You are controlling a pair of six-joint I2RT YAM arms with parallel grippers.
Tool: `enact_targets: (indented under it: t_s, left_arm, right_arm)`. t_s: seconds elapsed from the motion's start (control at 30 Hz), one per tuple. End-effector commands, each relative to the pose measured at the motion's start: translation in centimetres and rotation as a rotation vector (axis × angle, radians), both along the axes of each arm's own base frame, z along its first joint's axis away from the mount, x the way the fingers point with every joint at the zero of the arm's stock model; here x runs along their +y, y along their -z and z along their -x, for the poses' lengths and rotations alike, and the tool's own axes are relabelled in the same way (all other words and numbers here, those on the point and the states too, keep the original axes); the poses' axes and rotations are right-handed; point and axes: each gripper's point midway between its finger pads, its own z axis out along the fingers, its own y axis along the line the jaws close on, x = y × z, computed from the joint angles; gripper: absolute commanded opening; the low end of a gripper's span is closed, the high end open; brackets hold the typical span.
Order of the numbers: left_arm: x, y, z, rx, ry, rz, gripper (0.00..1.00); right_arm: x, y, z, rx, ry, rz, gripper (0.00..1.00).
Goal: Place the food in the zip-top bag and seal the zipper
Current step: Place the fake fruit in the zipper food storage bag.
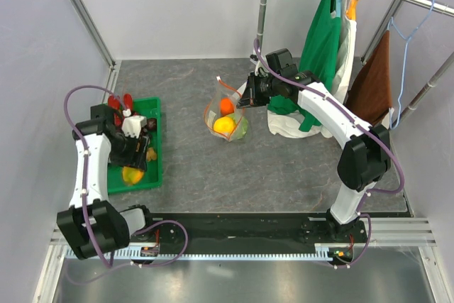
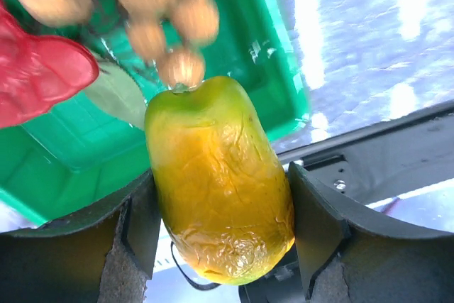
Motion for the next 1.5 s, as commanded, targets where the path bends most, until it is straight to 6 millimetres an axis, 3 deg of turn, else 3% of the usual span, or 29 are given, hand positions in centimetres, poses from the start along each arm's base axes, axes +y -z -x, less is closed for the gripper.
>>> enact_targets:
  t_s: [0.0,0.03,0.1,0.2,0.27,0.3,0.33,0.37,0.43,0.47,0.5,0.53,0.6,0.63,0.73,0.8,0.83,0.87,0.9,0.97,1.0,1.13,1.23,1.3,1.33,1.37,1.43,1.47]
  left_arm:
    - [-2.1,-5.9,-1.9,-0.217,0.119,0.080,0.46]
    - [-2.3,-7.6,-3.0,-0.272,0.123,0.083,0.47]
    - [-3.1,-8.5,-4.5,-0.284,0.120,0.151,0.46]
    - [-4.9,-11.8,-6.9,-0.388,0.174,0.245,0.44]
    - [-7.2,-15.0,-8.7,-0.505,0.204,0.327,0.42]
    - [-7.9,-17.3,-10.7,-0.634,0.235,0.329,0.42]
    - [-10.8,-18.5,-11.0,-0.655,0.256,0.393,0.43]
    - [-12.4,-19.4,-11.5,-0.693,0.281,0.415,0.43]
    - [-17.2,-21.9,-13.0,-0.836,0.325,0.475,0.37]
    - [-18.6,-22.8,-13.5,-0.893,0.337,0.505,0.39]
    - [-21.1,-21.6,-13.1,-0.889,0.376,0.541,0.43]
    - [-21.9,-23.1,-14.8,-0.996,0.337,0.539,0.44]
    - [-25.1,-22.3,-14.5,-1.008,0.388,0.576,0.45]
    - [-26.1,-22.2,-15.8,-1.042,0.378,0.567,0.46]
    - [-29.0,-21.8,-16.4,-1.090,0.421,0.574,0.46]
    - [-30.3,-20.1,-16.9,-1.118,0.472,0.558,0.46]
    - [-30.4,-19.7,-17.3,-1.163,0.506,0.518,0.47]
    - [-30.6,-20.5,-18.0,-1.245,0.515,0.515,0.47]
    - [-30.4,-19.1,-18.3,-1.261,0.535,0.470,0.48]
    - [-30.3,-19.3,-19.1,-1.350,0.541,0.436,0.49]
    - [-29.7,-18.0,-19.6,-1.361,0.537,0.388,0.50]
    - [-29.2,-16.8,-20.4,-1.416,0.563,0.330,0.59]
    - [-28.3,-16.9,-21.3,-1.432,0.540,0.292,0.99]
    - [-27.8,-17.4,-20.9,-1.418,0.539,0.306,1.00]
    - [-27.3,-18.6,-20.9,-1.422,0.538,0.316,1.00]
    - [-27.2,-17.9,-20.4,-1.353,0.536,0.339,1.00]
    - [-26.3,-20.7,-19.2,-1.353,0.514,0.370,1.00]
    - [-25.6,-19.7,-18.5,-1.271,0.483,0.374,1.00]
  right_arm:
    - [0.1,-2.8,-0.4,-0.080,-0.009,-0.036,0.00]
    - [0.2,-2.7,-0.3,-0.079,-0.011,-0.036,0.00]
    - [0.3,-2.7,-0.4,-0.075,-0.010,-0.038,0.00]
    - [0.2,-2.9,-0.4,-0.084,-0.012,-0.038,0.00]
    - [0.2,-2.9,-0.4,-0.084,-0.012,-0.040,0.00]
    - [0.2,-2.9,-0.4,-0.083,-0.015,-0.041,0.00]
    - [0.4,-2.8,-0.4,-0.079,-0.015,-0.046,0.00]
    - [0.4,-2.7,-0.5,-0.075,-0.012,-0.047,0.00]
    - [0.6,-2.6,-0.5,-0.067,-0.011,-0.051,0.00]
    - [0.6,-2.8,-0.5,-0.070,-0.011,-0.053,0.00]
    - [0.6,-2.8,-0.6,-0.070,-0.011,-0.055,0.00]
    - [0.7,-3.2,-0.7,-0.076,-0.012,-0.059,0.00]
    - [0.7,-3.5,-0.7,-0.082,-0.011,-0.065,0.00]
    - [0.8,-3.7,-0.7,-0.082,-0.012,-0.068,0.00]
    - [0.9,-3.9,-0.5,-0.080,-0.023,-0.079,0.00]
    - [1.0,-3.9,-0.4,-0.071,-0.030,-0.088,0.00]
    - [1.1,-4.0,-0.4,-0.070,-0.034,-0.092,0.00]
    - [1.2,-4.0,-0.2,-0.059,-0.038,-0.102,0.00]
    - [1.3,-4.2,-0.2,-0.053,-0.039,-0.112,0.00]
    - [1.1,-4.5,-0.4,-0.042,-0.028,-0.131,0.00]
    - [1.1,-4.5,-0.4,-0.029,-0.030,-0.145,0.00]
    - [0.8,-4.8,-0.6,0.019,-0.024,-0.197,0.00]
    - [0.8,-5.1,-0.8,0.026,-0.022,-0.219,0.00]
    - [0.6,-5.2,-1.1,0.023,-0.014,-0.220,0.00]
    - [0.5,-5.1,-1.1,0.023,-0.012,-0.219,0.00]
    - [0.5,-5.2,-1.1,0.024,-0.011,-0.219,0.00]
    - [0.4,-5.1,-1.3,0.022,-0.003,-0.216,0.00]
    - [0.4,-5.1,-1.3,0.020,-0.003,-0.216,0.00]
